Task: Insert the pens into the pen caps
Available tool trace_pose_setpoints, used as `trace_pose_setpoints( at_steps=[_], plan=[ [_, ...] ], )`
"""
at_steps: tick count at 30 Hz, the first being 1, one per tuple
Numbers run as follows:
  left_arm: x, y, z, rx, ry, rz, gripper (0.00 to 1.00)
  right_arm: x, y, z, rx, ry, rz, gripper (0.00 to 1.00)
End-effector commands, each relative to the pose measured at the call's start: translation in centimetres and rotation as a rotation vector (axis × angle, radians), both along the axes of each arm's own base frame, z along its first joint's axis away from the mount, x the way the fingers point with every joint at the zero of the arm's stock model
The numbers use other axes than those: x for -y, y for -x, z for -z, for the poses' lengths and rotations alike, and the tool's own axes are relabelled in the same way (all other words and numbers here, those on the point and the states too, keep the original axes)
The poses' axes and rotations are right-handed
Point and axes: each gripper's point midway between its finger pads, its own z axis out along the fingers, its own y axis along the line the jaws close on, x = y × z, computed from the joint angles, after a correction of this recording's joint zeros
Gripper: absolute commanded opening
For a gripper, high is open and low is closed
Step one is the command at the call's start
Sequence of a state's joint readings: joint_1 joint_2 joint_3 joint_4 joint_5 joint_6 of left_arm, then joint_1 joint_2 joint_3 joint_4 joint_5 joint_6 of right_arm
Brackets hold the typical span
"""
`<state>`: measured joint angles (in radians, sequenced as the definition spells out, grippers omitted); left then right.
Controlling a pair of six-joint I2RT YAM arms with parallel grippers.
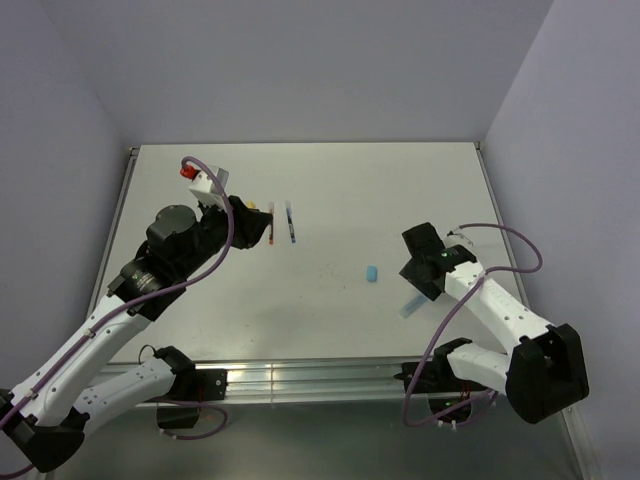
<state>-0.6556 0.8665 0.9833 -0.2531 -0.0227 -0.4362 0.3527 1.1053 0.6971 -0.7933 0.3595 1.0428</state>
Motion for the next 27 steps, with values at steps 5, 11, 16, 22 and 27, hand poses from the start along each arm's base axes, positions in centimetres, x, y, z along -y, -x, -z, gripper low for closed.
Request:
trace_pose_setpoints(
  at_steps=[5, 11, 16, 22, 27],
  plan=[
    [0.4, 0.1, -2.2, 0.032, 0.054, 0.026, 0.42, 1.7, 1.4, 2.0, -0.058, -0.001, 0.096, 0.62],
    [0.3, -0.2, -1.9, 0.023, 0.056, 0.022, 0.41, 1.8, 1.6, 3.0, -0.084, -0.032, 0.102, 0.62],
    [0.3, -0.3, -1.8, 0.019, 0.057, 0.020, 0.41, 1.3, 1.2, 4.0, -0.101, -0.055, 0.083, 0.58],
    [0.1, -0.4, -1.9, 0.019, 0.057, 0.014, 0.41, 1.3, 1.2, 5.0, -0.131, -0.047, 0.079, 0.58],
    [0.1, -0.6, -1.6, 0.012, 0.055, 0.006, 0.42, 1.4, 1.6, 5.9, -0.153, -0.048, 0.080, 0.51]
  ],
)
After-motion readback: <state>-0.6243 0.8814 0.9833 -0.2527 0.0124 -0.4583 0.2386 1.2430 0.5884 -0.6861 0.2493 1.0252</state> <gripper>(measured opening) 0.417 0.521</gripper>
